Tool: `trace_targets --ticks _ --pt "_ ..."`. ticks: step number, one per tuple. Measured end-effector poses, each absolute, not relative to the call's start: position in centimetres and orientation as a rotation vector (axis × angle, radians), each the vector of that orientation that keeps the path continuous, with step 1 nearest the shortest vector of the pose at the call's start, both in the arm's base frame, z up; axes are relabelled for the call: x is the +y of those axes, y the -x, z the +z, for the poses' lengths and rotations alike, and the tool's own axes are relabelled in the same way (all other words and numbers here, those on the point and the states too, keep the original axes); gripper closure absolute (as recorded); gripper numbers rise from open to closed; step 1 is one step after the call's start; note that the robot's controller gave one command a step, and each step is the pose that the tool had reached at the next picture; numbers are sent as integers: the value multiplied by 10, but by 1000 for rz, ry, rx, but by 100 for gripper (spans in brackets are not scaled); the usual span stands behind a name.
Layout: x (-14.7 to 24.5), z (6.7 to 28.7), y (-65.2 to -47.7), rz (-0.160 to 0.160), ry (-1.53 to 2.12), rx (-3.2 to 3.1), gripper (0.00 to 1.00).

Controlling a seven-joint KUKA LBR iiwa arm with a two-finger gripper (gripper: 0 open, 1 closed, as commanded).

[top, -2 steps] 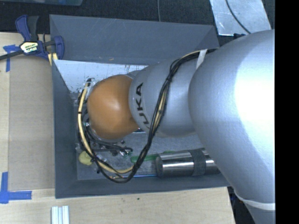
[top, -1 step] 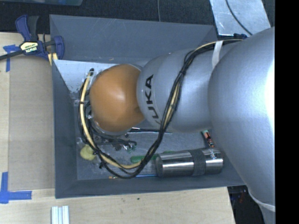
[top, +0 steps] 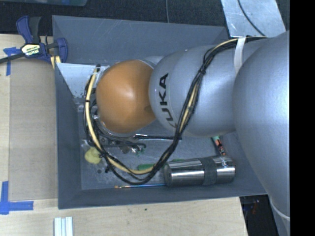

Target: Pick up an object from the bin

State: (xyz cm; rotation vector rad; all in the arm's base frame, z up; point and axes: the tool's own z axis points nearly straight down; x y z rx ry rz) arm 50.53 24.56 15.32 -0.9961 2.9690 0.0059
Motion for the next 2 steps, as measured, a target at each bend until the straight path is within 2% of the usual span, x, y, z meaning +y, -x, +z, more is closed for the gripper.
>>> trace_targets --ticks 2 --pt "246 175 -505 7 993 2969 100"
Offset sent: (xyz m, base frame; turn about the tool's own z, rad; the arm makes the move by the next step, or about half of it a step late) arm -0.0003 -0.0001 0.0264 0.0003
